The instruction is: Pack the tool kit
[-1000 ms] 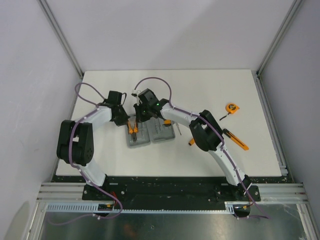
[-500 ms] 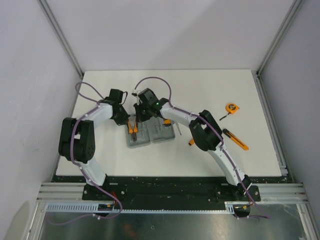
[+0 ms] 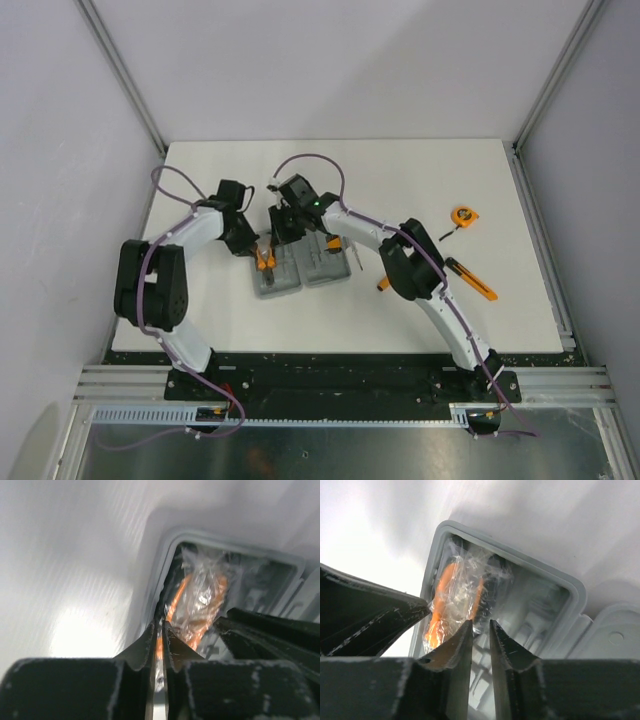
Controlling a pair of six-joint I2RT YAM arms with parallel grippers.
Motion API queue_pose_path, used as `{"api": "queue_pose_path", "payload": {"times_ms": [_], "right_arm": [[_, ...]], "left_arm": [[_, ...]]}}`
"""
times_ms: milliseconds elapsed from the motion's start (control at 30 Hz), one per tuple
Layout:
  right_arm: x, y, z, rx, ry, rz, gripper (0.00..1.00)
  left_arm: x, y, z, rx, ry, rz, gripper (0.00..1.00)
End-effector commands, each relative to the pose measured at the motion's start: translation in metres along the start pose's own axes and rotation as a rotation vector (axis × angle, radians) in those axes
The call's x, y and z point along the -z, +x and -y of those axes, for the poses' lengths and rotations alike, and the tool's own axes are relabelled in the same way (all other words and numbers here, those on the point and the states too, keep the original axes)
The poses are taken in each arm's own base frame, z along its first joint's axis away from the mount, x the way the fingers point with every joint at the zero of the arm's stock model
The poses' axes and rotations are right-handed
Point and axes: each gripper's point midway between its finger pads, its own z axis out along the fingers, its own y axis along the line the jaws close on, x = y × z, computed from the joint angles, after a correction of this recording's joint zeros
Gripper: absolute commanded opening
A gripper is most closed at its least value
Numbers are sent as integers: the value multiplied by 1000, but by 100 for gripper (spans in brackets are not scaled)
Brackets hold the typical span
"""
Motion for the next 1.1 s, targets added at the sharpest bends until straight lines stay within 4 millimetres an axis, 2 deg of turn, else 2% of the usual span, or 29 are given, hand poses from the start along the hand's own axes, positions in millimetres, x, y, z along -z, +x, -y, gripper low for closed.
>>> {"api": "queue_pose_path", "payload": {"times_ms": [0, 100, 200, 300, 367, 467, 533, 600, 667, 767, 867, 967, 1067], "right_arm": [[69, -63, -24, 13, -44, 173, 27], [110, -89, -27, -10, -76, 283, 38], [150, -101, -14, -64, -78, 360, 46], [188, -97, 16, -118, -12, 405, 52], [212, -85, 46, -164, 69, 418, 55], [242, -50, 96, -229, 246, 396, 61], [259, -19, 123, -258, 361, 361, 65], [277, 7, 143, -284, 440, 332, 67], [291, 29, 158, -324, 491, 300, 65], [305, 65, 178, -402, 540, 238, 60], [317, 102, 193, -455, 601, 174, 60], [327, 141, 201, -480, 675, 108, 64], [326, 175, 200, -510, 683, 45, 67]], "left_arm": [[48, -14, 10, -67, 42, 91, 16], [81, -37, 24, -75, 104, 192, 29], [107, -50, 33, -85, 152, 262, 44], [123, -55, 36, -109, 178, 302, 57], [128, -55, 35, -138, 184, 317, 68], [133, -52, 33, -178, 183, 333, 84], [138, -50, 35, -211, 196, 350, 93], [143, -48, 42, -252, 230, 363, 98], [148, -44, 54, -301, 286, 372, 98], [152, -27, 79, -390, 398, 361, 94], [151, -9, 97, -453, 448, 353, 92], [146, 2, 104, -465, 471, 339, 92], [140, 7, 106, -467, 477, 319, 92]]}}
